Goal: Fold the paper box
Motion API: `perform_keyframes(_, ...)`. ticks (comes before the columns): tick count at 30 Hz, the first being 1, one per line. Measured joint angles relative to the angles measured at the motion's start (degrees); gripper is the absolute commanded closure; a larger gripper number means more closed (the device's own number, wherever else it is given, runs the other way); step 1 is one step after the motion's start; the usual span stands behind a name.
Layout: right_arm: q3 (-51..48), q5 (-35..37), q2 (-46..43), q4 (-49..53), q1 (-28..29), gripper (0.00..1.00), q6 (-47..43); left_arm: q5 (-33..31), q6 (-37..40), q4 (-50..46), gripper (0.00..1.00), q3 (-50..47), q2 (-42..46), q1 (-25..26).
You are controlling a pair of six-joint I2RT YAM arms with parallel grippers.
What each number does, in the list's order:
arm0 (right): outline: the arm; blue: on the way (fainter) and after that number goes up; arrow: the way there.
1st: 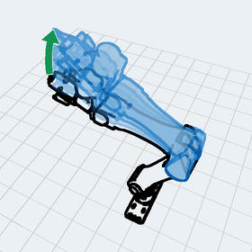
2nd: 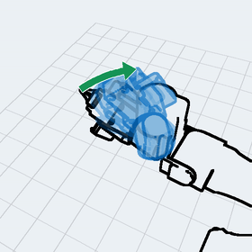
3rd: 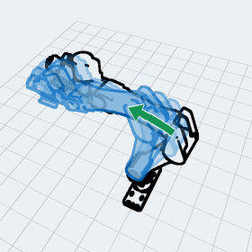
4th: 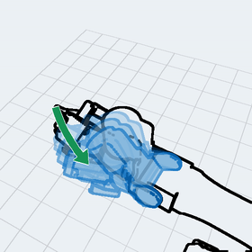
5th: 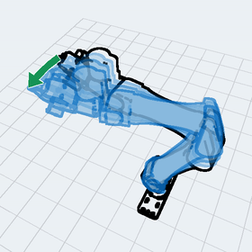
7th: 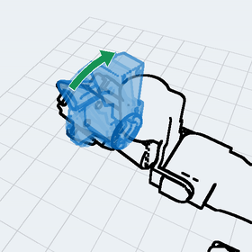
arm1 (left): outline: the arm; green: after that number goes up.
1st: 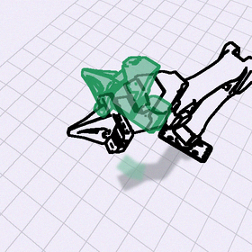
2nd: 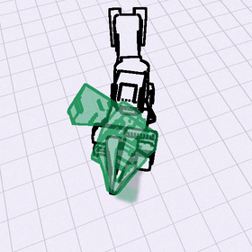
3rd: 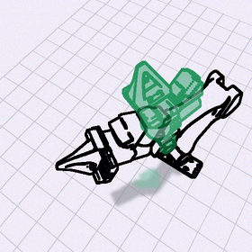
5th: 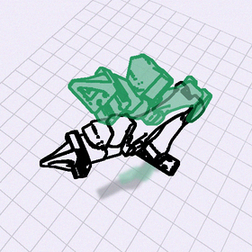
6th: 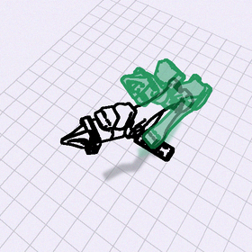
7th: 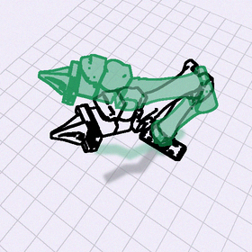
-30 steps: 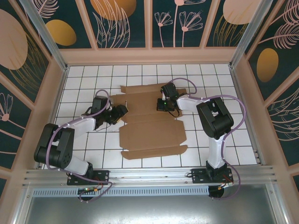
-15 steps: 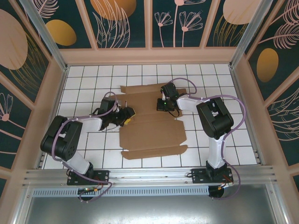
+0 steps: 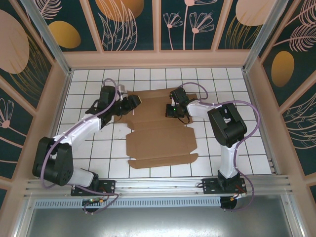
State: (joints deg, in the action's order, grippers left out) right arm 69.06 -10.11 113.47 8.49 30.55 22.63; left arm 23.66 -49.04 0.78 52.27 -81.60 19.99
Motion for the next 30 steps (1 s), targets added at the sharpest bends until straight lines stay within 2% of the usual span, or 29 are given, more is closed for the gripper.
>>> perform_keyframes(4, -0.35, -0.11, 0.00, -0.74, 0.00, 1.00, 0.63, -0.59, 0.20, 0.33, 0.50, 0.92, -3.08, 3.30)
perform_keyframes(8, -1.92, -0.42, -0.63, -3.10, -0.02, 1.00, 1.81, -0.37, 0.11, 1.11, 0.57, 0.98, -12.39, 6.88)
perform_keyframes(13, -5.92, -2.01, -3.56, -4.31, -0.20, 0.98, 3.26, -1.11, -0.11, 2.19, 0.61, 0.98, -21.31, 7.17)
perform_keyframes(15, -8.13, -3.10, -5.57, -4.13, -0.52, 0.91, 3.72, -1.60, -0.22, 3.02, 0.62, 0.68, -22.47, 7.13)
perform_keyframes(18, -11.41, -5.05, -9.81, -4.26, -1.95, 0.72, 4.37, -1.86, -0.74, 5.42, 0.63, -0.57, -22.97, 7.13)
perform_keyframes(20, -13.18, -5.90, -13.29, -4.22, -3.32, 0.66, 4.90, -1.84, -1.11, 7.32, 0.64, -1.64, -22.99, 7.13)
perform_keyframes(22, -15.19, -5.79, -17.20, -4.46, -4.87, 0.53, 5.05, -1.86, -1.42, 9.20, 0.65, -2.43, -22.97, 7.08)
perform_keyframes(24, -17.44, -3.80, -21.11, -3.89, -6.32, 0.44, 5.14, -1.84, -1.64, 10.43, 0.65, -2.95, -22.97, 7.08)
perform_keyframes(28, -21.62, 0.70, -26.71, -1.57, -9.46, 0.36, 4.44, -1.88, -1.62, 11.52, 0.65, -3.28, -23.04, 7.08)
perform_keyframes(30, -23.85, 2.16, -27.80, -0.87, -11.30, 0.36, 4.31, -1.88, -1.62, 11.54, 0.65, -3.28, -23.04, 7.08)
